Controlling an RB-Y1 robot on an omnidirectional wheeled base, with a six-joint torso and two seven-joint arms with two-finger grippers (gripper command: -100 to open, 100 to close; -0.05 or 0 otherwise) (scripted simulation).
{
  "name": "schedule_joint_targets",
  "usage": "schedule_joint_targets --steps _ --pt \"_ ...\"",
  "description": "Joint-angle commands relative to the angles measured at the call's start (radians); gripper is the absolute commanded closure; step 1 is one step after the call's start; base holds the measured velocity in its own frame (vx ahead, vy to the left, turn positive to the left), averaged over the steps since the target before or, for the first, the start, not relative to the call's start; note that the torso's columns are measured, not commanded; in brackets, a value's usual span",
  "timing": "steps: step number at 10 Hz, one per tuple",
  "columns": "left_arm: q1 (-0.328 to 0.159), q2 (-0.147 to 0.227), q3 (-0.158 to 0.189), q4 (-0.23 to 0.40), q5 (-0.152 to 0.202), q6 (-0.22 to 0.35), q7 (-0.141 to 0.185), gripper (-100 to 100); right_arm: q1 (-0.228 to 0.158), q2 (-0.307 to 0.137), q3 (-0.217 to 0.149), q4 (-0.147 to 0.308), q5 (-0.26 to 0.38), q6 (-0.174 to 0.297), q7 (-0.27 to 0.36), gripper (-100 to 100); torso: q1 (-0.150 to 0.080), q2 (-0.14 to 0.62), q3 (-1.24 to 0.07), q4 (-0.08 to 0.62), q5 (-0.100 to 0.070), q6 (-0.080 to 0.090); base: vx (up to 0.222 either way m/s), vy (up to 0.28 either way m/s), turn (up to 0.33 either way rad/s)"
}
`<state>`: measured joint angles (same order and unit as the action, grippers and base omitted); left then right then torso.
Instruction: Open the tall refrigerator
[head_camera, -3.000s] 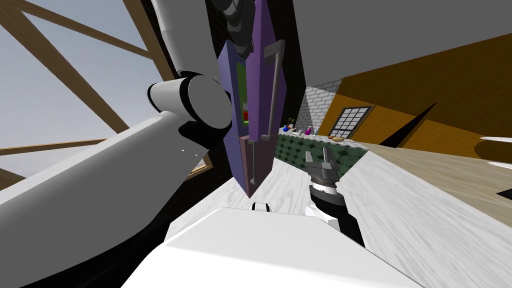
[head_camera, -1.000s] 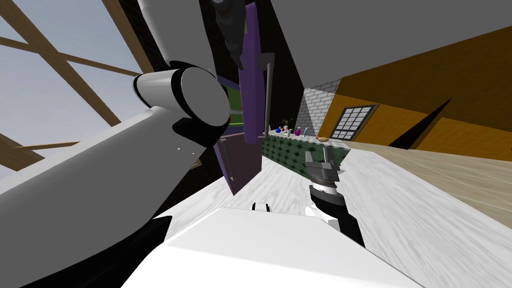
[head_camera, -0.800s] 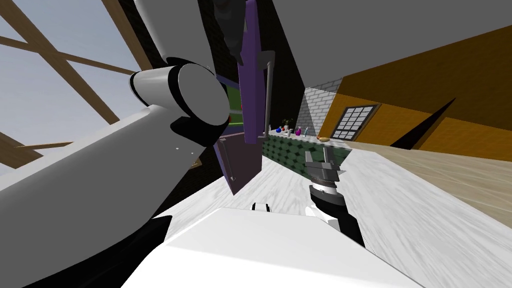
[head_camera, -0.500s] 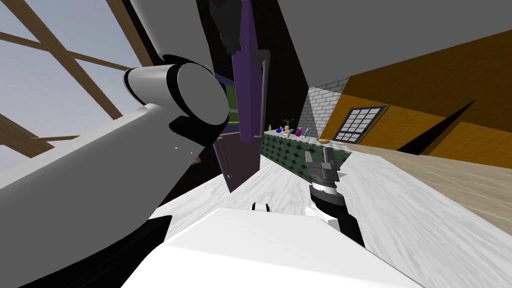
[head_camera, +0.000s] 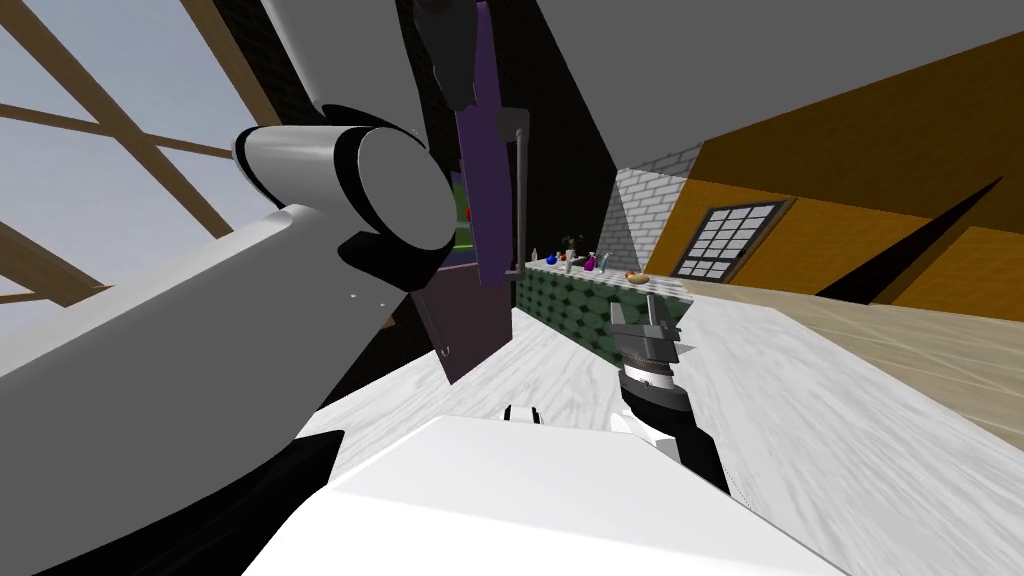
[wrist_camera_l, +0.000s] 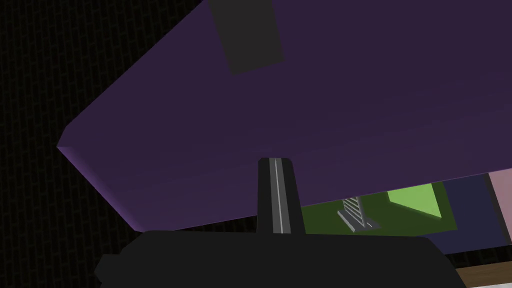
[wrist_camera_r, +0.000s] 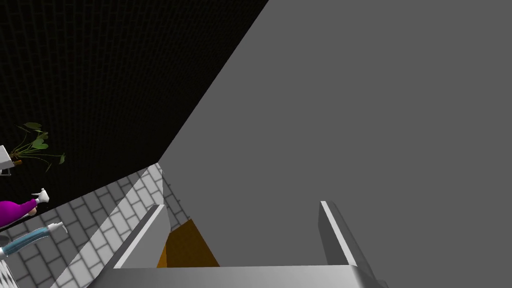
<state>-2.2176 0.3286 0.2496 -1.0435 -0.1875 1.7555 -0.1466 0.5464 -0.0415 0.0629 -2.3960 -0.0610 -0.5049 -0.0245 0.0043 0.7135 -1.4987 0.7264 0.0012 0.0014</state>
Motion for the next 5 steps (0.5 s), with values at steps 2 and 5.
schedule_joint_targets --steps 2,5 --pt "0.025 -0.002 -0.012 0.008 -0.013 -0.001 0.007 -100 0.000 0.000 0.000 0.000 0.000 0.000 0.000 0 0.007 0.002 0.002 0.000 0.002 0.000 -0.016 -0.066 0.011" --pt "0.080 -0.005 -0.018 0.018 -0.014 -0.017 0.006 -100 0.000 0.000 0.000 0.000 0.000 0.000 0.000 0 0.005 -0.005 -0.004 -0.003 0.003 -0.001 -0.014 -0.012 0.006"
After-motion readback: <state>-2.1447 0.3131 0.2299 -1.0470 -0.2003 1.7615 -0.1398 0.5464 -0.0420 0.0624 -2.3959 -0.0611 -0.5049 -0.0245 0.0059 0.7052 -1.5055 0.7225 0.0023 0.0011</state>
